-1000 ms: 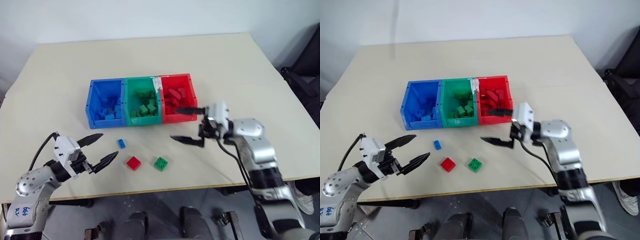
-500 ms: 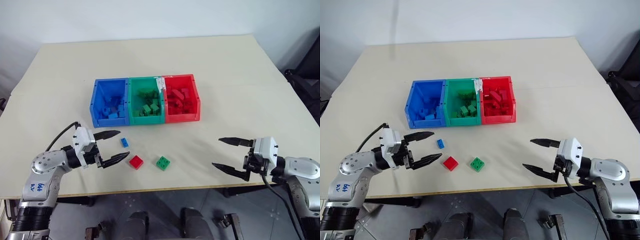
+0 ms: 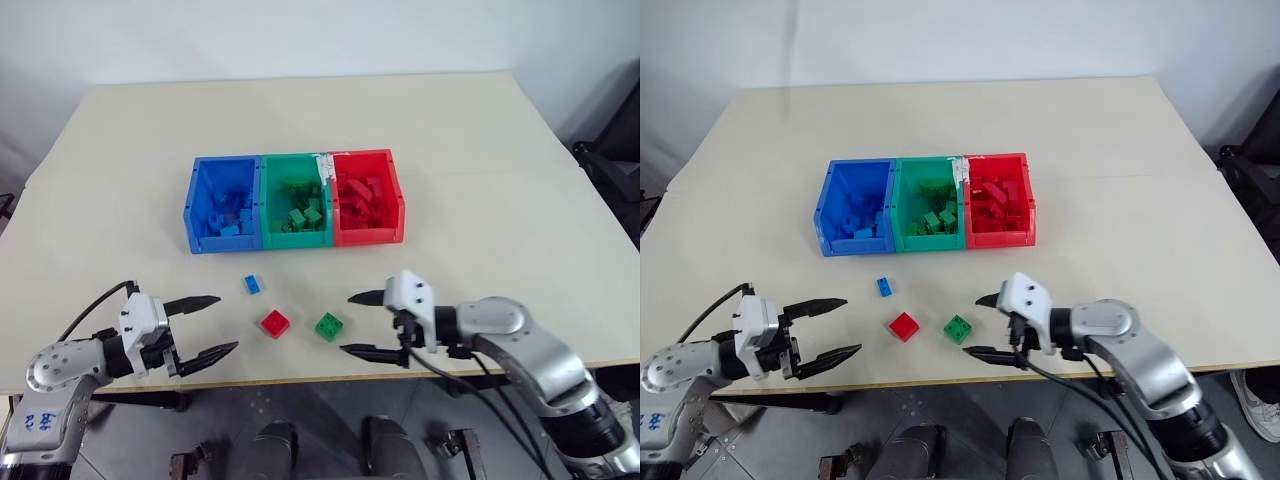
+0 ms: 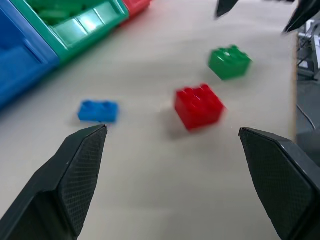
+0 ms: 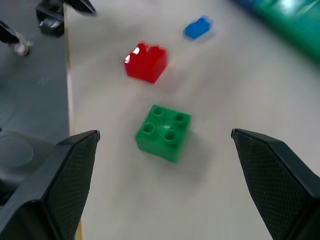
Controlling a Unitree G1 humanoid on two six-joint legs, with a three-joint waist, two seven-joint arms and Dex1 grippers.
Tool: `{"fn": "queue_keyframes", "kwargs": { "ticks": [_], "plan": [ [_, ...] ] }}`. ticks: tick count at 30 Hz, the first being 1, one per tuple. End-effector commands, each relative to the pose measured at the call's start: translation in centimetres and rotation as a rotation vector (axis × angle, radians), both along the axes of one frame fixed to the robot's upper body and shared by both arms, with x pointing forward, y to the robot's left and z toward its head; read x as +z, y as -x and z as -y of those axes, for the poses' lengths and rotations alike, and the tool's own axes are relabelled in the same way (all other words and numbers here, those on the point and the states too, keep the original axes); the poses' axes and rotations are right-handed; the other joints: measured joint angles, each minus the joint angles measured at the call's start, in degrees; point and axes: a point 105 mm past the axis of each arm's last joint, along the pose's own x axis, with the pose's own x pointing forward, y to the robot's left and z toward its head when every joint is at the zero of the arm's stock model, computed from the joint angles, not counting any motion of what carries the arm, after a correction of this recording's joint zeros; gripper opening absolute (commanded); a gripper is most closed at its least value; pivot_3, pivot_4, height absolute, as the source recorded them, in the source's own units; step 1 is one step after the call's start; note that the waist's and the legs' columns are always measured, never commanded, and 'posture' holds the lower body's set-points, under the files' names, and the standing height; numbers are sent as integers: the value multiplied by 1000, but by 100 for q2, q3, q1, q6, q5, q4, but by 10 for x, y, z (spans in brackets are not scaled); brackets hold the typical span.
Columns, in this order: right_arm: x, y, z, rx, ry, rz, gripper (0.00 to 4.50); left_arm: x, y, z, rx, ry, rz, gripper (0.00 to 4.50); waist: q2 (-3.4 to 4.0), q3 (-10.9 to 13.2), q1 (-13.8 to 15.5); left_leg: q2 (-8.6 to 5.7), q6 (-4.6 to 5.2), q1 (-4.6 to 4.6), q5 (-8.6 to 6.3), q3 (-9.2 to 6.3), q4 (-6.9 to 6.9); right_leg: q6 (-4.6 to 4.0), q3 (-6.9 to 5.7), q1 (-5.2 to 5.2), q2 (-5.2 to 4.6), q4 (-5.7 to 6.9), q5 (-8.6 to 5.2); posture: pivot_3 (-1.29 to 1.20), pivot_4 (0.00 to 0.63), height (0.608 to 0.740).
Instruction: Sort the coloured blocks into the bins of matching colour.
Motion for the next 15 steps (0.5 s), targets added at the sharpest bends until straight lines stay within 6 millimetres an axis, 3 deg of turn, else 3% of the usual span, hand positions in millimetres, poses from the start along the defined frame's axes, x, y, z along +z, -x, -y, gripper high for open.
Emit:
{"fn": "queue_keyframes", "kwargs": {
  "ticks": [1,5,7,14,15],
  "plan": [
    [-10,-10,-7,-35,56,38,4419,12,9,0,-4,-4,35,4500,0,0,5,-1,0,0,0,0,1,0,0,0,-1,1,0,0,150,740],
    [-20,-20,-14,-62,89,65,4254,12,14,4,13,2,36,4500,0,-1,-9,-3,0,0,0,1,0,-1,0,0,3,1,1,0,150,740],
    [-21,-22,-14,-63,91,75,3822,12,14,6,19,4,38,4500,-1,-1,-12,-3,-3,2,-2,1,0,-2,1,0,6,1,1,0,150,740],
    [-7,-28,-18,-63,41,114,1427,14,18,4,58,15,57,4500,-1,-1,-23,-4,-7,2,-4,4,-4,-5,2,-2,15,0,1,0,150,740],
    [-4,-30,-19,-67,30,124,1396,14,17,4,63,17,60,4500,-1,-1,-20,-4,-7,2,-4,4,-3,-5,1,-2,15,0,1,0,150,740]
  ]
}}
